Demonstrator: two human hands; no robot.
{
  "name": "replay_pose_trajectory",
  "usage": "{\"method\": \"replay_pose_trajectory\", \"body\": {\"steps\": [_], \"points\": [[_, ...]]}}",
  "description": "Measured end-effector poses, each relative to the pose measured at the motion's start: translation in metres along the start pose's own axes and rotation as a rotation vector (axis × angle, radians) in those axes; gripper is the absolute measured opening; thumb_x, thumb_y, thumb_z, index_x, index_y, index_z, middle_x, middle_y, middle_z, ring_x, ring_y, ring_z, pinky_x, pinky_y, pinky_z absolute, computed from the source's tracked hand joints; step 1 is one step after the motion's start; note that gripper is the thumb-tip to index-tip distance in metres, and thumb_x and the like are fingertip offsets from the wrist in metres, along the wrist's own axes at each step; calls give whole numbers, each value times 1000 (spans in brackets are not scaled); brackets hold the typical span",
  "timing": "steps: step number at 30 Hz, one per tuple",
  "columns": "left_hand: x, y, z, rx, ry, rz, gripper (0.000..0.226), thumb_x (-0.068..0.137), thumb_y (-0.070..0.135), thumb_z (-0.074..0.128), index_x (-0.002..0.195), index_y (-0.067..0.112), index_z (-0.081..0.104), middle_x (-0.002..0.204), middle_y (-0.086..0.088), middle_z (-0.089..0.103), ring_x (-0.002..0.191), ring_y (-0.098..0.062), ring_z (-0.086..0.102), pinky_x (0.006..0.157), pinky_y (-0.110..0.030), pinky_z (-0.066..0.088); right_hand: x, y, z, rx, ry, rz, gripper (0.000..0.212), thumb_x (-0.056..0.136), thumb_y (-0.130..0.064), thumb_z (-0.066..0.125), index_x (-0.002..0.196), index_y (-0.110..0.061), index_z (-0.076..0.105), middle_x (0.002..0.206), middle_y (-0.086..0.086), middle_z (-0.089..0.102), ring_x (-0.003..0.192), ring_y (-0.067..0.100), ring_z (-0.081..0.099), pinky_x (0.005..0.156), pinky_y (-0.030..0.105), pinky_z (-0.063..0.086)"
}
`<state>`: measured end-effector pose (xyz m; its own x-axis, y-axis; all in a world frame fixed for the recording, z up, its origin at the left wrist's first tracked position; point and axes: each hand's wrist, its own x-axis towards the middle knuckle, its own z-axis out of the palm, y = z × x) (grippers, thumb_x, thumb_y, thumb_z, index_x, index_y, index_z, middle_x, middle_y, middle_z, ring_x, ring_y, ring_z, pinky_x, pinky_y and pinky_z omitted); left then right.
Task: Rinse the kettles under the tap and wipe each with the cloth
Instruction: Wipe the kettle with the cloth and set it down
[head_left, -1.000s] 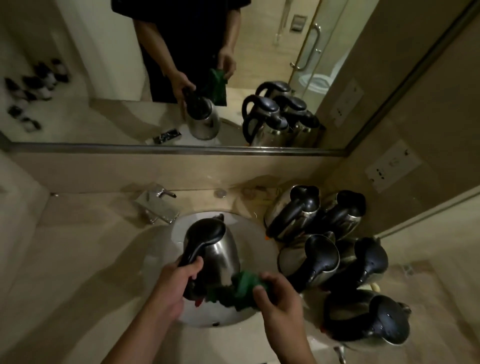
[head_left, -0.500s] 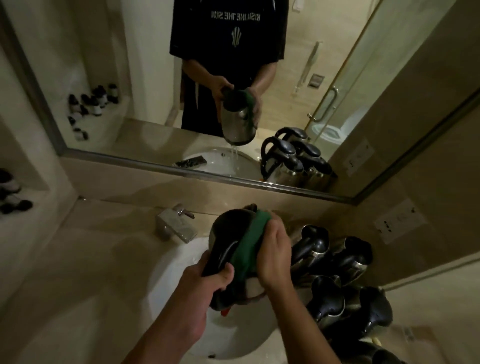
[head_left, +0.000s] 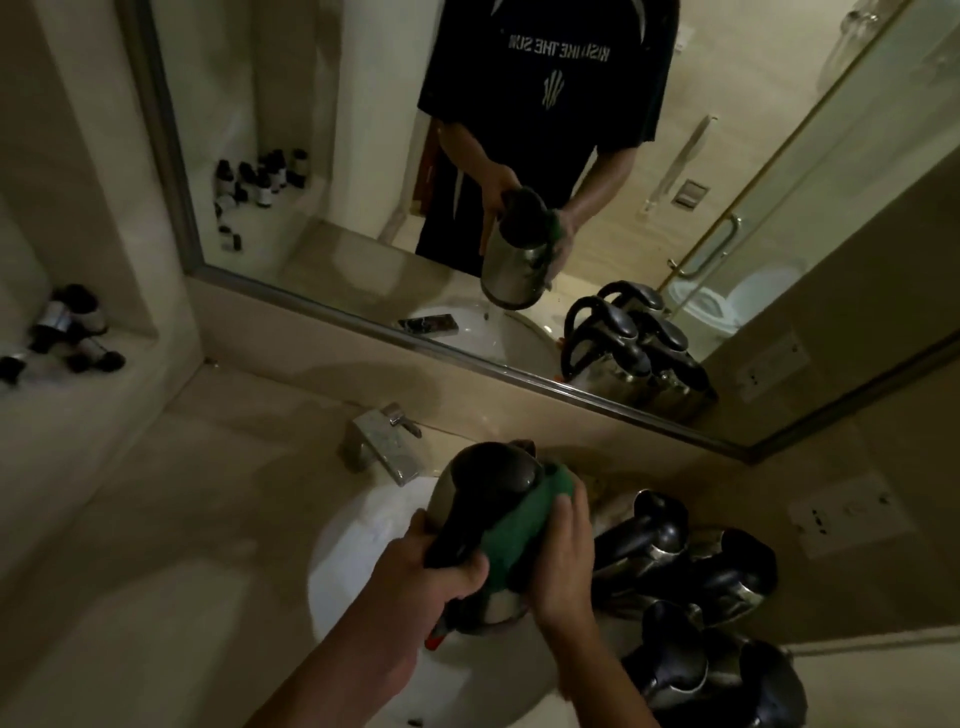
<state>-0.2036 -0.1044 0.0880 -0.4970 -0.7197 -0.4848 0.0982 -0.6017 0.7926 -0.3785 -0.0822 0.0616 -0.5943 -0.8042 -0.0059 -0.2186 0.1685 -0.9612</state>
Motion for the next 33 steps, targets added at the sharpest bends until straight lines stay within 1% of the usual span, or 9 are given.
{"method": "replay_pose_trajectory", "body": {"steps": [3,7,11,16,18,21,27,30,33], "points": [[0,-2,5,75,-12,46,52,65,27,77,113,11,64,91,-2,62,61,-9,59,53,-15,43,33,-25,12,283,135,495,48,95,-67,49,108,-27,73,107,6,77,104,33,73,97,52,58],[-1,6,6,-53,-79,62,52,67,15,75,117,5,64,78,-3,72,59,-9,67,51,-18,48,-3,-33,30,-298,224,-165,43,95,-62,47,124,-37,65,126,-11,67,123,12,62,104,39,52],[2,9,2,-151,-86,47,41,77,8,76,118,6,67,102,-18,75,86,-26,75,58,-26,55,-16,21,19,-382,103,-516,57,105,-58,38,149,-23,47,162,8,42,152,14,38,121,27,34],[4,8,0,-20,-21,82,29,67,23,74,95,20,78,105,-12,67,75,-15,67,59,-15,48,12,-23,25,159,256,142,30,112,-38,42,110,-20,67,100,2,68,98,22,67,74,25,51],[6,6,0,40,-15,99,33,66,25,74,98,20,76,109,-11,62,70,-11,61,54,-13,45,27,-39,30,229,233,319,30,110,-39,49,113,-17,70,100,4,70,95,23,68,71,30,51],[9,7,-3,4,-25,93,43,68,24,76,110,17,74,116,-14,67,88,-19,71,65,-30,58,13,-42,44,-120,210,-76,43,101,-56,51,125,-25,68,118,-3,70,114,18,67,91,34,55],[12,7,-16,-169,-91,9,53,73,19,75,124,10,66,114,-16,75,107,-32,72,84,-41,55,-4,19,22,-612,-68,-832,50,111,-43,30,155,-22,42,171,11,29,159,40,23,129,50,20],[10,10,-20,-112,-88,33,51,73,22,73,123,15,66,110,-13,76,103,-29,73,78,-35,56,-9,35,8,-555,-167,-799,50,111,-46,33,158,-30,37,175,6,19,161,38,18,131,45,18],[10,9,-20,-69,-92,59,46,72,19,74,118,18,69,112,-13,74,103,-25,73,77,-30,56,-10,5,18,-189,-68,-403,43,105,-46,43,143,-30,53,160,1,47,148,13,44,117,25,40]]}}
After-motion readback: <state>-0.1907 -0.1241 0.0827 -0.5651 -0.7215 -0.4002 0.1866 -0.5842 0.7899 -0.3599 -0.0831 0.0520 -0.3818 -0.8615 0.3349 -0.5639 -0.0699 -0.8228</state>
